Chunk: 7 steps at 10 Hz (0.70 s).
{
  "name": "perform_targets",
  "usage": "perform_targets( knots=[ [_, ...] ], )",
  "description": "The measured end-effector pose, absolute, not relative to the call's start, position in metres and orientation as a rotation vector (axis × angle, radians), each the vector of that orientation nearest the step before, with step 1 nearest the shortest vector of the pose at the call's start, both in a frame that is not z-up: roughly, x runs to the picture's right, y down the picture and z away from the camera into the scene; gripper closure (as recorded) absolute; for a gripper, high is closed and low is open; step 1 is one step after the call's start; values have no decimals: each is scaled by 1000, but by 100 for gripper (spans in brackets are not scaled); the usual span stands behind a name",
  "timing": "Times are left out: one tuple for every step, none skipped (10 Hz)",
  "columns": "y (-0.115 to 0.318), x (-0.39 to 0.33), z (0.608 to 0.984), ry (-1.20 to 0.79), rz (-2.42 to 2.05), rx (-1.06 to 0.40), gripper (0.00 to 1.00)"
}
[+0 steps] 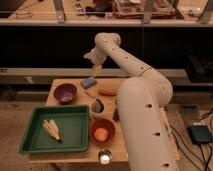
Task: Wipe table surface with sponge
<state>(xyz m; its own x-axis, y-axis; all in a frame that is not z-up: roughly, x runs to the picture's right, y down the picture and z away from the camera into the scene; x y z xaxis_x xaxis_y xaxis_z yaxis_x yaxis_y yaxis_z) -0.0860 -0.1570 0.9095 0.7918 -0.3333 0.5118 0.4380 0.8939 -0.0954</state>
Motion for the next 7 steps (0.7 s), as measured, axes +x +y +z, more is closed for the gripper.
perform_targets(
  knots=[
    [-158,-93,915,-506,-435,-219,20],
    [-158,-100,919,-504,-449,-222,20],
    [-157,-103,925,-496,-460,-230,20],
    [-155,-104,930,-487,-467,-236,20],
    [-149,-106,940,-472,-479,-248,20],
    [-144,-109,947,-462,-490,-256,20],
    [-140,-113,952,-455,-499,-263,20]
  ],
)
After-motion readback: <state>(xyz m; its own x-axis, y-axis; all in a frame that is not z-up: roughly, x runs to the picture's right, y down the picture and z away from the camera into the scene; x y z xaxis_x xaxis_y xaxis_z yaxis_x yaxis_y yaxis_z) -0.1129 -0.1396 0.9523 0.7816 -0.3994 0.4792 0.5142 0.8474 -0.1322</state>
